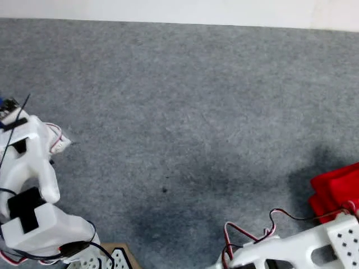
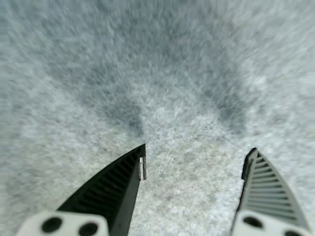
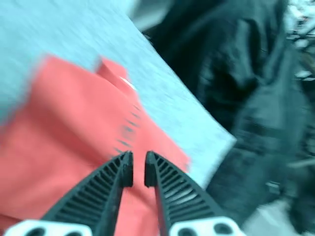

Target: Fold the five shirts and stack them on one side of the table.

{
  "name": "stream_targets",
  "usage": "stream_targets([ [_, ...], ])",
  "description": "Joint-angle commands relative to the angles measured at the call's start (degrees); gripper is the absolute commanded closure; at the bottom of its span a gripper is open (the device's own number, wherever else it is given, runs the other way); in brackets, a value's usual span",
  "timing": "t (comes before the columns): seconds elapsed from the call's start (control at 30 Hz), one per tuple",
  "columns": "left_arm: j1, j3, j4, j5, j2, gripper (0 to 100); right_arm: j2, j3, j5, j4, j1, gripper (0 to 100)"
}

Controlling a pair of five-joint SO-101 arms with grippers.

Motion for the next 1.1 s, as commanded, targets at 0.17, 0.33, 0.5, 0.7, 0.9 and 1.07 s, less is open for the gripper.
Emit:
stream_targets([
  [0.17, -15.25, -23.08, 11.60, 0.44, -3.74, 68, 20.09, -22.37, -13.36, 16.66, -19.82, 92.6],
  [0.33, -17.19, -35.56, 13.36, 0.44, 5.05, 68, 31.60, -30.20, -19.43, 22.29, -25.98, 92.3],
  [0.5, -17.54, -50.86, 21.27, 0.44, 17.54, 68, 34.24, -31.16, -24.00, 22.37, -31.08, 92.3],
  [0.7, -18.07, -67.38, 25.23, 0.53, 30.37, 68, 34.24, -31.08, -27.25, 22.46, -40.13, 92.3],
  [0.9, -17.71, -81.19, 24.97, 0.79, 42.33, 68, 34.24, -29.41, -28.22, 22.73, -45.93, 92.3],
  [1.07, -17.27, -94.55, 25.05, 0.79, 53.58, 68, 34.24, -26.33, -29.01, 22.29, -48.92, 92.3],
])
